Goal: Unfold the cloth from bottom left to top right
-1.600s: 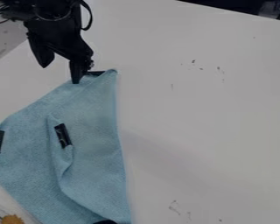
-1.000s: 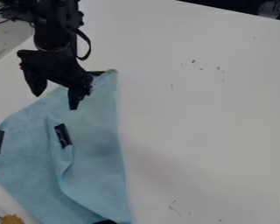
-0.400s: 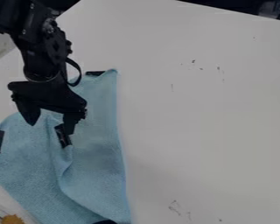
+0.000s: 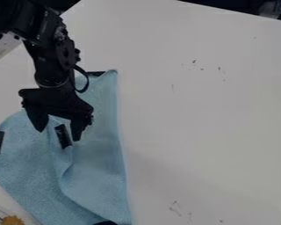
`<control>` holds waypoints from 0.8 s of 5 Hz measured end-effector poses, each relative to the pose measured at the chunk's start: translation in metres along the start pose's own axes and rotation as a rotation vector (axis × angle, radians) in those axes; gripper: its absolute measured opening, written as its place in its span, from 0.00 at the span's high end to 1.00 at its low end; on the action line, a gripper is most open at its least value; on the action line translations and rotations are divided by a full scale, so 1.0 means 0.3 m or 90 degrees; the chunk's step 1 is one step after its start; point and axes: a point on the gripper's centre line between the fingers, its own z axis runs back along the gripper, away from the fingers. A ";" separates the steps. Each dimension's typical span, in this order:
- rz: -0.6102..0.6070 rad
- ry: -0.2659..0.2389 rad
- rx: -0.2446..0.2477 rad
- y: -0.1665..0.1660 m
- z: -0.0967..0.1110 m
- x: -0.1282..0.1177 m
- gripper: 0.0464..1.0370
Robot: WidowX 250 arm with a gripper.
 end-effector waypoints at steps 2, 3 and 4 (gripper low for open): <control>0.011 0.012 -0.019 0.003 -0.044 -0.017 0.14; 0.006 0.010 -0.025 0.008 -0.045 -0.017 0.43; -0.006 0.015 -0.036 0.005 -0.056 -0.020 0.73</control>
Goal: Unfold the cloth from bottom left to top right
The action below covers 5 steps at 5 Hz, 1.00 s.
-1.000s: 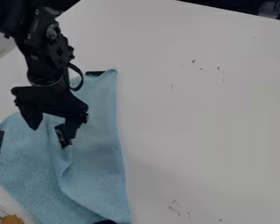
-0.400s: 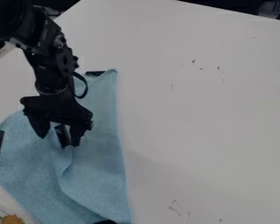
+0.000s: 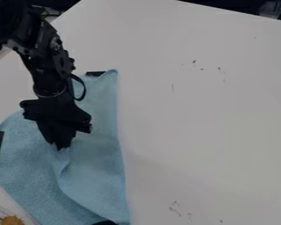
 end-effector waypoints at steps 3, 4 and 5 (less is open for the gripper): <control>0.013 0.006 0.001 0.004 -0.009 -0.005 0.83; 0.015 0.012 0.034 -0.002 0.047 -0.007 0.58; 0.017 -0.001 0.068 0.005 0.110 0.012 0.26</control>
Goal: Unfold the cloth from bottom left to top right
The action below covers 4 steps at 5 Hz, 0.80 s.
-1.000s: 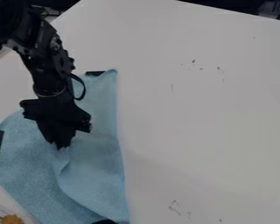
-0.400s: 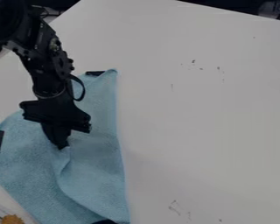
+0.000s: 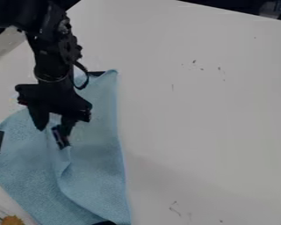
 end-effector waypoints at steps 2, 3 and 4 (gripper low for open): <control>0.011 0.000 -0.028 -0.001 -0.043 -0.001 0.03; 0.007 0.000 -0.036 0.004 -0.073 0.003 0.04; 0.005 0.001 -0.045 0.002 -0.089 0.005 0.04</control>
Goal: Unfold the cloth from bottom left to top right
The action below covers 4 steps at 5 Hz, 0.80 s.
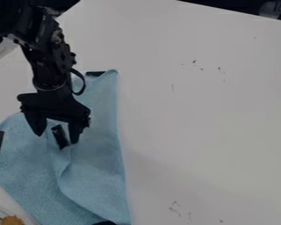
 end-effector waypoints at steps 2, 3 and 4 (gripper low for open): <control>-0.001 0.009 -0.016 -0.005 -0.036 -0.013 0.12; -0.010 0.005 -0.019 -0.001 -0.041 -0.010 0.41; -0.005 0.008 -0.022 0.000 -0.047 -0.019 0.69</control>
